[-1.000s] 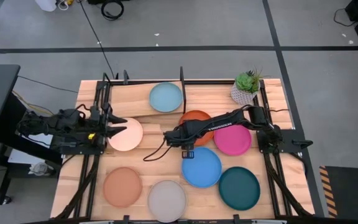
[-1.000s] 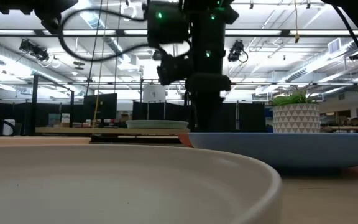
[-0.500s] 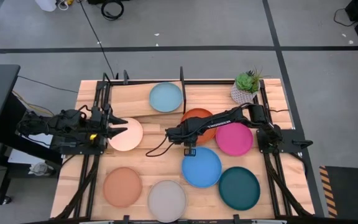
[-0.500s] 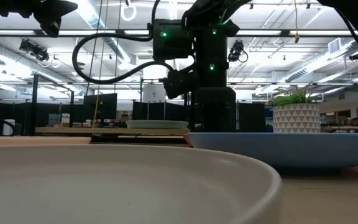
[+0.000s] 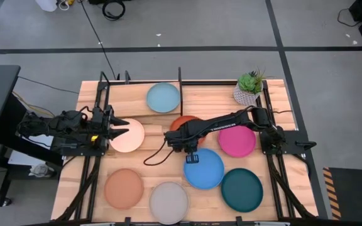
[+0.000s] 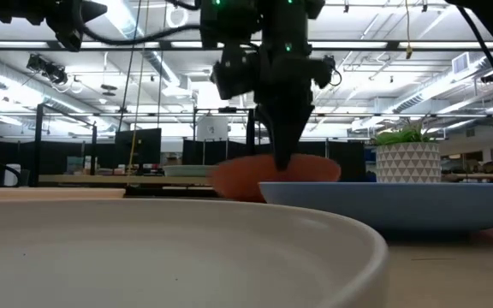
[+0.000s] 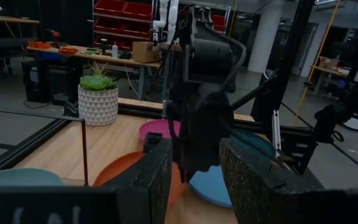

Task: Place and stack plates onto a shelf
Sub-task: Put the orange plate on the shelf

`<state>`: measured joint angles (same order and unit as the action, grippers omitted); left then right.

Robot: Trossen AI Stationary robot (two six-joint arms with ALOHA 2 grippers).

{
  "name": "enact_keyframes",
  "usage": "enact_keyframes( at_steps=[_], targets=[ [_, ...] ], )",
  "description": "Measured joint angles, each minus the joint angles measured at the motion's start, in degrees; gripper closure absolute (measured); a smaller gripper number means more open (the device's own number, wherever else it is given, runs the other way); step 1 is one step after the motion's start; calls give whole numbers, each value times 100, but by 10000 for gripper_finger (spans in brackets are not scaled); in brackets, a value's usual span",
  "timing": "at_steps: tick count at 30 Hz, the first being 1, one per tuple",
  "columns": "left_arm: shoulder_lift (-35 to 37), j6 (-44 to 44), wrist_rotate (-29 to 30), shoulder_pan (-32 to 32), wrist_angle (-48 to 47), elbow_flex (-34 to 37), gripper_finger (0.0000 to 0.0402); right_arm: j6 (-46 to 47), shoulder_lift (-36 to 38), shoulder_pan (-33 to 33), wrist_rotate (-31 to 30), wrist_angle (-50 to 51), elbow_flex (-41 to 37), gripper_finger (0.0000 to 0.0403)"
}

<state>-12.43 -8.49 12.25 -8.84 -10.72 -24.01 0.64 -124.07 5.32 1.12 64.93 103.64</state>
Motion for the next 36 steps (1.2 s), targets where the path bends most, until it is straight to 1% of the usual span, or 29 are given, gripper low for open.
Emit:
enact_keyframes(
  at_steps=[3,8,13,15,18,20,24,29,31,33,36],
  targets=[
    [0,0,0,0,-36,0,260,-297,0,88,52,98,170,369],
    [0,7,0,0,-87,0,260,-1227,0,242,44,-54,249,383],
    [0,7,0,0,-87,-2,260,-1174,0,248,18,-45,249,389],
    [0,6,0,0,-117,-7,260,-1152,0,211,1,-9,248,384],
    [-134,-17,2,0,-430,-9,260,-1160,0,140,1,-15,166,371],
    [-423,-140,0,-1,-533,69,260,-1029,-9,87,-61,162,153,361],
    [-1323,-289,-2,-7,-465,216,260,-683,118,18,-552,598,149,346],
    [-2421,-245,-1,-7,-296,214,260,-498,550,-20,-601,607,9,345],
    [-2811,-234,-2,-7,-131,214,260,-467,847,-22,-601,398,-264,345],
    [-3236,-142,-2,-7,270,214,260,-472,1177,-22,-602,-130,-652,345],
    [-3832,264,1,-7,996,214,260,-523,1725,-20,-601,-1046,-1384,345]
  ],
)
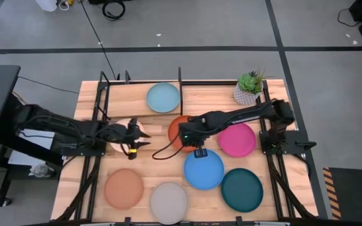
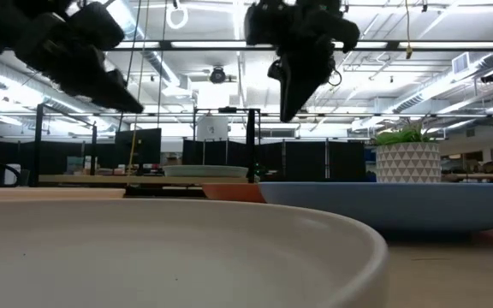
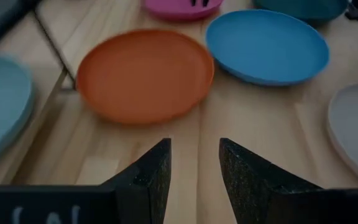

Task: Place and stack plates onto a shelf
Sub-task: Put the orange plate on the shelf

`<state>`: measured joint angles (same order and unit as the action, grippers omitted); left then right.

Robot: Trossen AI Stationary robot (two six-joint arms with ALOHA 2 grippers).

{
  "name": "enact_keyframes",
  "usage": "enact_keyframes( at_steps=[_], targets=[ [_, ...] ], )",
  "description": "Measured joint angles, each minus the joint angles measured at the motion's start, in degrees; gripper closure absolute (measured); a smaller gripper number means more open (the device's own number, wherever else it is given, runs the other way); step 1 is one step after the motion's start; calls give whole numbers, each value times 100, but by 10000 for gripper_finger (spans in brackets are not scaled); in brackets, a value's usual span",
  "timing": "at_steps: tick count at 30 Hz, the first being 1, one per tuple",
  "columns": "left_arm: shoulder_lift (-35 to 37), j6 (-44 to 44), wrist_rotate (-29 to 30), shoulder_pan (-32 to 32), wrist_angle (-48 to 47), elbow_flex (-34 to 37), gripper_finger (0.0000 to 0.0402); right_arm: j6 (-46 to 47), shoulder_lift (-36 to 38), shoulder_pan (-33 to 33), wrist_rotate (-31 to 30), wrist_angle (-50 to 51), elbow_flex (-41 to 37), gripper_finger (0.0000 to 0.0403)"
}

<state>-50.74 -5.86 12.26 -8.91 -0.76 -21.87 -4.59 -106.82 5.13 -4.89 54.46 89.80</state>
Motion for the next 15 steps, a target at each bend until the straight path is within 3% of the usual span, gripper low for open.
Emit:
enact_keyframes(
  at_steps=[8,15],
  targets=[
    [-1308,1012,-61,77,1440,-2,260,-443,1430,0,-7,-3434,-2268,345],
    [-2298,1200,-400,357,1569,-522,260,-1154,2009,-86,-20,-6469,-3790,345]
  ],
)
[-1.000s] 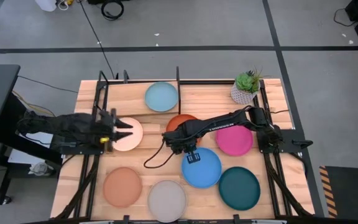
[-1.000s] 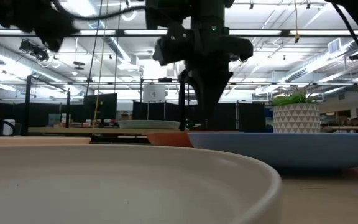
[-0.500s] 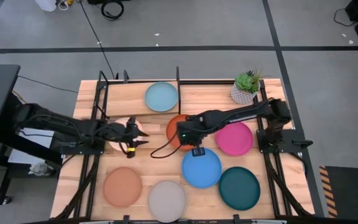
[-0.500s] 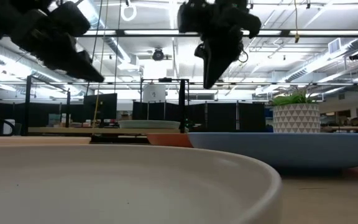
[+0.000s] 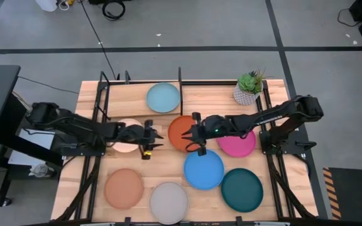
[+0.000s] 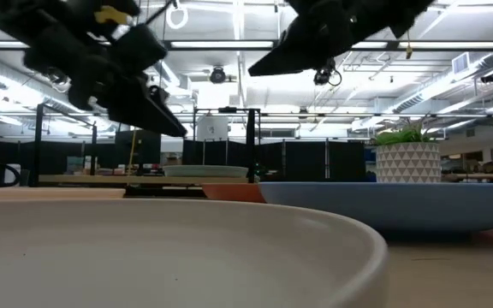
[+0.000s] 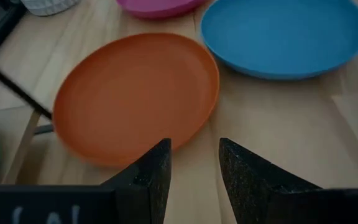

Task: Place and stack plates onto a shelf
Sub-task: Put the orange plate on the shelf

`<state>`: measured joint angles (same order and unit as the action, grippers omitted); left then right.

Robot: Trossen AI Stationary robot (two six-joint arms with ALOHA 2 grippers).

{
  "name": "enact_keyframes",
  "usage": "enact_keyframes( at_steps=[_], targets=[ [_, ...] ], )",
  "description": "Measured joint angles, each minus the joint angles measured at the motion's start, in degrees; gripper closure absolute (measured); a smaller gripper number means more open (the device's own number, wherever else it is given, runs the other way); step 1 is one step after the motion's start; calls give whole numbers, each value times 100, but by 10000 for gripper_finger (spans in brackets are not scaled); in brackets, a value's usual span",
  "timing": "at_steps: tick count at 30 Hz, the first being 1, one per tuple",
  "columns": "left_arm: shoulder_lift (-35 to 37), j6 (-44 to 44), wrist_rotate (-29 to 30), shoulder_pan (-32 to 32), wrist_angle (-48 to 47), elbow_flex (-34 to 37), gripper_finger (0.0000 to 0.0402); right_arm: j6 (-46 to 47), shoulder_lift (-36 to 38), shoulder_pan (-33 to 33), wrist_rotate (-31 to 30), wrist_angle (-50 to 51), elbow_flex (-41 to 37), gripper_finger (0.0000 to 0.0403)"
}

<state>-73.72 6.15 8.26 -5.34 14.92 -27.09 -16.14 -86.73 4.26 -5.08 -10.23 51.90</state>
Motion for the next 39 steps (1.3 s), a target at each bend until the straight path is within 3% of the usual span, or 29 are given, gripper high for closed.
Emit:
enact_keyframes(
  at_steps=[5,10,16,21,26,31,35,39],
  targets=[
    [-804,510,-286,90,-605,-775,260,-73,54,-94,2,-1150,-535,345],
    [-1478,967,-301,106,-1367,-1470,260,-57,-42,-76,8,-1312,-812,345],
    [-2117,1402,-341,155,-1474,-2029,260,53,-1,66,-39,-1406,-1222,345],
    [-2443,1730,-348,273,-1815,-2244,260,78,77,257,-451,-2300,-1964,345],
    [-2599,1989,-346,345,-1883,-2317,260,-123,189,306,-480,-3508,-2769,345],
    [-2761,2133,-345,396,-1830,-2339,261,-146,320,315,-405,-4387,-3073,345],
    [-2766,2127,-342,384,-1908,-2320,287,-142,383,318,-402,-4467,-3132,345],
    [-2715,1998,-389,353,-1889,-2327,349,-151,351,318,-407,-4466,-3130,345]
  ],
)
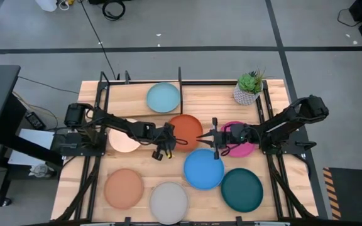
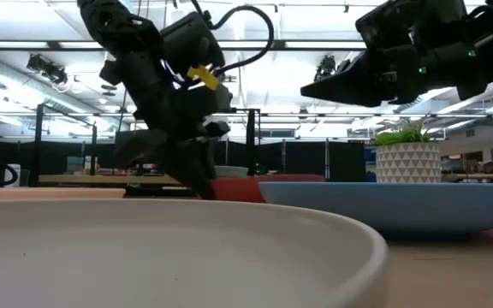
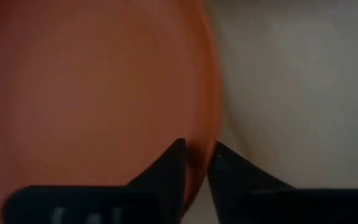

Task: Place and stack plates onto a shelf
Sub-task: Put the orange plate on the shelf

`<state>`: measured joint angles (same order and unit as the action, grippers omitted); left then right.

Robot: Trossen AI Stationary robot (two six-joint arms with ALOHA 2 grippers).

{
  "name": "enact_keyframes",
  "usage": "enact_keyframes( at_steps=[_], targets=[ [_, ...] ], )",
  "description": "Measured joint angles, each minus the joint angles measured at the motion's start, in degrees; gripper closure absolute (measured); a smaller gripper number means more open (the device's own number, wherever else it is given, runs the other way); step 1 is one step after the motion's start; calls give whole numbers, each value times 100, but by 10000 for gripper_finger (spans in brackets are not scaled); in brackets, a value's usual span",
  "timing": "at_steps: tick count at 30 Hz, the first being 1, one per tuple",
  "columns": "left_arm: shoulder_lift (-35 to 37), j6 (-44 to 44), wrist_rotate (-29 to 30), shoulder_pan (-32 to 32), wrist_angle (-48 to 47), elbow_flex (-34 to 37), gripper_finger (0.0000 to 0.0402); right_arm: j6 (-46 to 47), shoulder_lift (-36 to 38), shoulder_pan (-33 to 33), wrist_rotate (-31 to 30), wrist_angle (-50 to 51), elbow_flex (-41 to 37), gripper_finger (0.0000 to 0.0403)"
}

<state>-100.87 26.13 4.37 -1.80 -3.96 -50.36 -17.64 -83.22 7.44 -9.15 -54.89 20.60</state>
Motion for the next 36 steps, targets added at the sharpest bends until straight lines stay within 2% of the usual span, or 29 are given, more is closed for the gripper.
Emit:
enact_keyframes(
  at_steps=[3,13,16,22,29,32,36],
  targets=[
    [12,-145,9,-131,-375,-232,385,-11,-2,0,-18,37,0,345],
    [5,-1612,-170,-775,-4171,-2283,385,-204,-2,-11,-30,4,0,345],
    [143,-2078,-139,-859,-4923,-2549,385,-204,-2,-11,-30,4,0,345],
    [845,-2950,726,-911,-5673,-2278,385,-204,-2,-11,-29,7,0,345],
    [2133,-3593,1550,-893,-5531,-1396,385,-204,-2,-11,-28,2,0,345],
    [2597,-3793,2012,-703,-5363,-878,385,-204,-2,-11,-26,-38,2,345],
    [2960,-3906,2195,-233,-5172,-247,385,-204,-2,-11,-26,-60,2,345]
  ],
)
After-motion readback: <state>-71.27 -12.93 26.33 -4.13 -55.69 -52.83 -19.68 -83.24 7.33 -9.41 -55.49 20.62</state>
